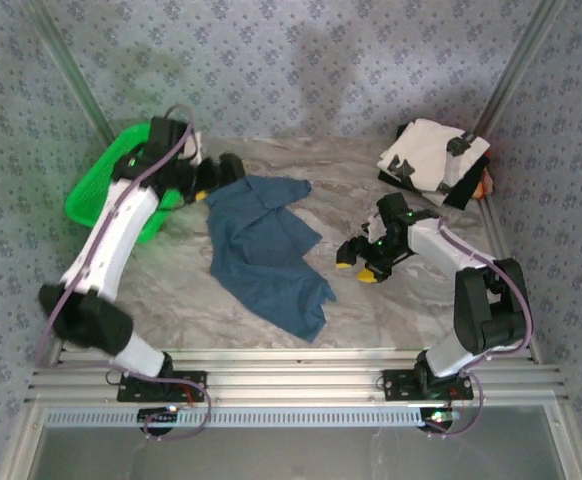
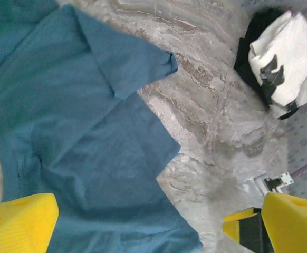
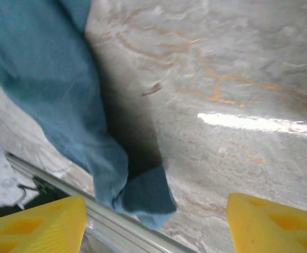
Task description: Fold and stack the t-shirts
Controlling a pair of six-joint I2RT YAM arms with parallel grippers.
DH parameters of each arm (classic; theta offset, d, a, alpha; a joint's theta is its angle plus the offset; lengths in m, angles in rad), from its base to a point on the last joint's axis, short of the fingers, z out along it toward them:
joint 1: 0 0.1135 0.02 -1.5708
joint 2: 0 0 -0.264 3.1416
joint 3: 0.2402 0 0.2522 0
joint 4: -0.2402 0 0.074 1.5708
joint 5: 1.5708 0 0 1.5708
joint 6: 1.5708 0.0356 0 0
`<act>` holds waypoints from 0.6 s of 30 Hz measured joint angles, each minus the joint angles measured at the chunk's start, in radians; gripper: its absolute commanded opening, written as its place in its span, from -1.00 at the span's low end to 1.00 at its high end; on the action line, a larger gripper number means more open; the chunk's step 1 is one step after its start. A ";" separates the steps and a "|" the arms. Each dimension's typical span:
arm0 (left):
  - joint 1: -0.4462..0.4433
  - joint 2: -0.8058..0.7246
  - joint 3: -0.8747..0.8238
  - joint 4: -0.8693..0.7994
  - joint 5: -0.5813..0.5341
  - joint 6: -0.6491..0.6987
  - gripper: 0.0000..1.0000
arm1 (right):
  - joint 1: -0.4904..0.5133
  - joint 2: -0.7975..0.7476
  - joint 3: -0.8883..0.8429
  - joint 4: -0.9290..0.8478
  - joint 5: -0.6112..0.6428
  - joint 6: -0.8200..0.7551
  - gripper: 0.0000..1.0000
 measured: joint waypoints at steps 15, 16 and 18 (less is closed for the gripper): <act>-0.222 -0.132 -0.705 0.305 -0.014 -0.335 0.30 | 0.150 0.002 0.085 -0.087 -0.013 -0.212 0.68; -0.240 -0.108 -0.705 0.318 -0.018 -0.345 0.29 | 0.153 0.002 0.092 -0.085 -0.013 -0.218 0.70; -0.277 -0.054 -0.708 0.343 -0.018 -0.367 0.27 | 0.153 0.002 0.103 -0.085 -0.013 -0.230 0.71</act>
